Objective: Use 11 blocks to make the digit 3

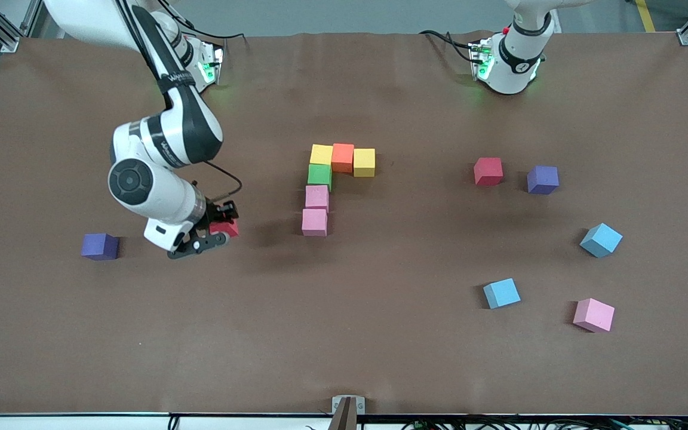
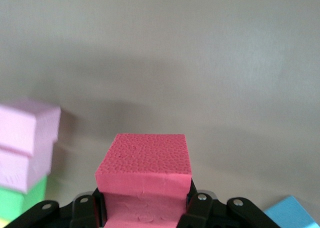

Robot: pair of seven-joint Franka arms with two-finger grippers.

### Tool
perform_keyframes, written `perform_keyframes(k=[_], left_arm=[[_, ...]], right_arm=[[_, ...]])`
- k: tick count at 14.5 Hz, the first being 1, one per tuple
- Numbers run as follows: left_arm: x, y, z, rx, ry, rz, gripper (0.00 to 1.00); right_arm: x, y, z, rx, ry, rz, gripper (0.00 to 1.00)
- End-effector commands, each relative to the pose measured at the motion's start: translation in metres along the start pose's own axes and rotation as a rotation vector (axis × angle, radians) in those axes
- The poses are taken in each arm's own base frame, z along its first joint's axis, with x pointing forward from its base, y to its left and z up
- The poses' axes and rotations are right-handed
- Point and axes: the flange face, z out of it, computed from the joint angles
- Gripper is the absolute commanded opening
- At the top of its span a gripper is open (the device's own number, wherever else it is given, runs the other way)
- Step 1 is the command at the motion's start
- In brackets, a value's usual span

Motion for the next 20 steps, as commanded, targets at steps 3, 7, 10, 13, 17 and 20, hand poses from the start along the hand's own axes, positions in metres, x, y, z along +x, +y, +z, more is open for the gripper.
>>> perform_keyframes(k=[3,7,10,13,17,20], left_arm=[[-0.001,0.0,-0.007,-0.038,0.011,0.007,1.0],[-0.002,0.007,-0.01,-0.097,0.012,0.02,1.0],[-0.005,0.016,-0.012,-0.171,0.018,0.141,1.0],[-0.006,0.035,-0.01,-0.187,0.01,0.186,1.0],[-0.005,0.047,-0.009,-0.174,0.014,0.214,1.0],[-0.009,0.046,-0.001,-0.042,-0.027,0.233,1.0]], right_arm=[[0.052,-0.05,0.013,0.007,0.038,0.196,0.36],[0.069,-0.075,0.026,0.033,0.047,0.258,0.35],[0.077,-0.082,0.028,0.058,0.053,0.278,0.35],[0.079,-0.102,0.035,0.062,0.054,0.312,0.35],[0.08,-0.127,0.064,0.052,0.039,0.312,0.35],[0.084,-0.148,0.088,0.045,0.028,0.329,0.35]])
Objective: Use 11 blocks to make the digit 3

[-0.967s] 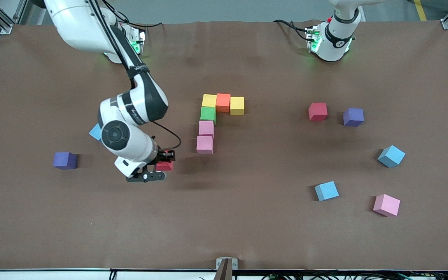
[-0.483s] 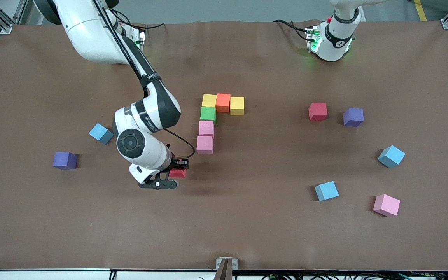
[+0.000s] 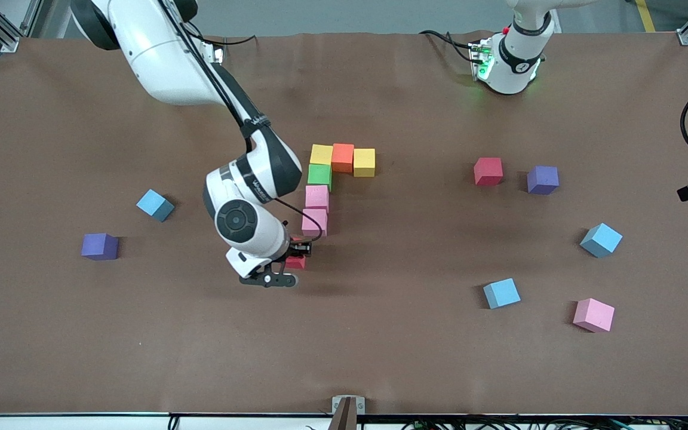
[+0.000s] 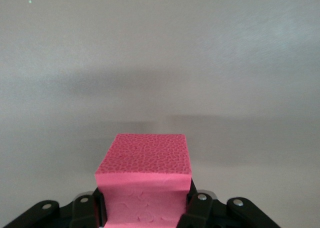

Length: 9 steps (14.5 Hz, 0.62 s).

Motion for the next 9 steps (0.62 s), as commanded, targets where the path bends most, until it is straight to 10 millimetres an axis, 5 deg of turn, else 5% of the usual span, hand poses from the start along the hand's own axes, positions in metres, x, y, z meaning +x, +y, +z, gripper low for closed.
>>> perform_keyframes(k=[1,9], left_arm=[[-0.01,0.002,0.001,0.097,-0.066,0.025,1.0],[-0.016,0.008,-0.013,0.115,-0.049,0.039,1.0]], right_arm=[[0.004,-0.015,0.02,0.006,-0.015,0.024,0.35],[-0.004,-0.022,0.039,0.05,-0.08,0.047,0.35]])
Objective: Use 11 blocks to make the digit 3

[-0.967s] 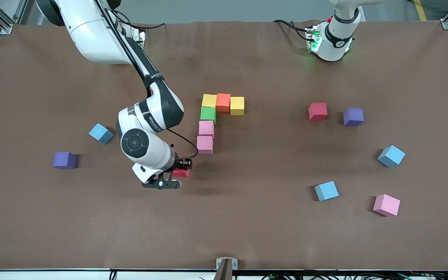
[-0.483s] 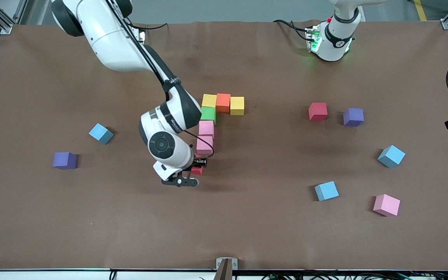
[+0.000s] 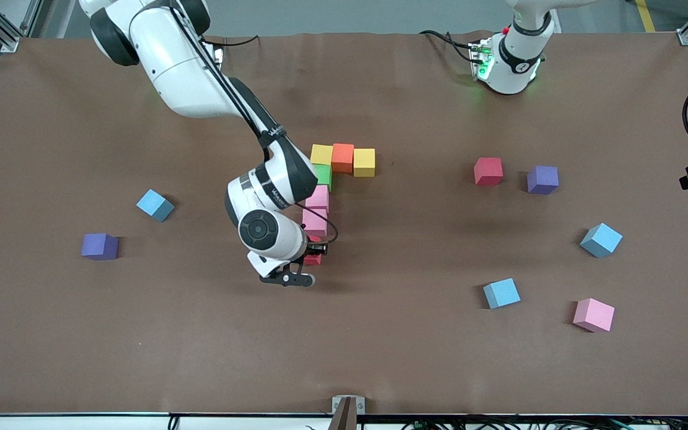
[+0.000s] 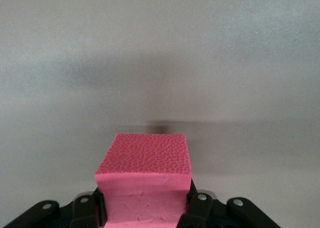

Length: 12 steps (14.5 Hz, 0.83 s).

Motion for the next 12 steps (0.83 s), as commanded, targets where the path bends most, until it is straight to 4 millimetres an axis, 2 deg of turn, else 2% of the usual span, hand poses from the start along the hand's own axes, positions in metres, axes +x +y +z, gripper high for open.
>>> perform_keyframes(k=[1,12], left_arm=[[-0.0055,-0.0031,-0.006,0.016,-0.003,0.002,1.0],[-0.0083,-0.0083,-0.0081,0.007,-0.003,-0.004,1.0]], right_arm=[[0.0009,-0.0036,0.0071,0.013,-0.021,0.019,0.35],[-0.0057,-0.0061,0.014,-0.011,-0.039,0.002,0.35]])
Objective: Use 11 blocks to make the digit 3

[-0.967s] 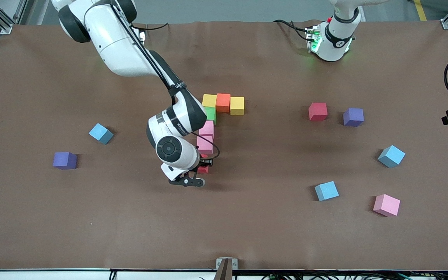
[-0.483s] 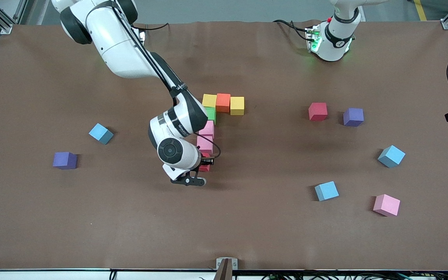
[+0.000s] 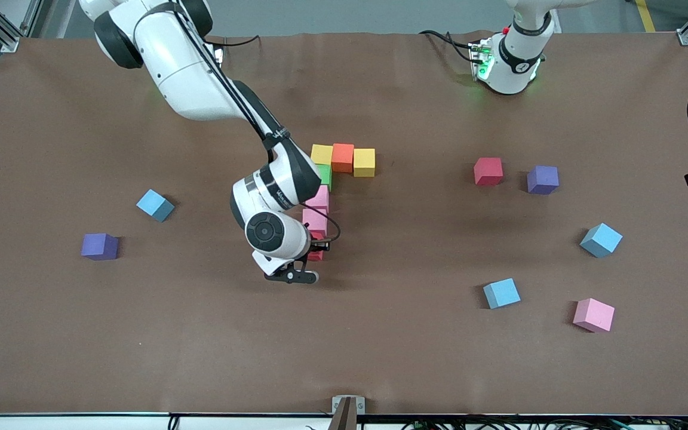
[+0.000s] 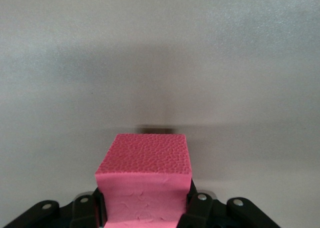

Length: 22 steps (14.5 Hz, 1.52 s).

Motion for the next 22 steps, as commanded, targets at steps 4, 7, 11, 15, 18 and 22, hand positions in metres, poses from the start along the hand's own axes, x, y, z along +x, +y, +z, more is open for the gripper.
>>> perform_keyframes(k=[4,7,11,15,18,22], left_arm=[[-0.007,-0.002,-0.004,0.005,-0.015,0.006,1.0],[-0.008,-0.002,-0.004,0.004,-0.025,0.006,1.0],[-0.008,-0.002,-0.004,0.004,-0.025,0.006,1.0],[-0.011,0.011,-0.007,-0.001,-0.036,0.029,1.0],[-0.014,0.029,-0.013,-0.001,-0.027,0.059,1.0],[-0.015,0.029,-0.015,0.001,-0.025,0.06,1.0]], right_arm=[[0.001,-0.003,0.0,0.005,-0.009,0.005,0.36],[0.002,-0.002,0.005,0.004,-0.008,0.007,0.36],[0.001,-0.003,0.006,0.002,-0.009,0.005,0.37],[0.001,-0.003,0.007,0.002,-0.009,0.004,0.37],[0.0,-0.005,0.012,-0.002,-0.013,0.0,0.37],[0.0,-0.004,0.013,-0.003,-0.014,-0.013,0.37]])
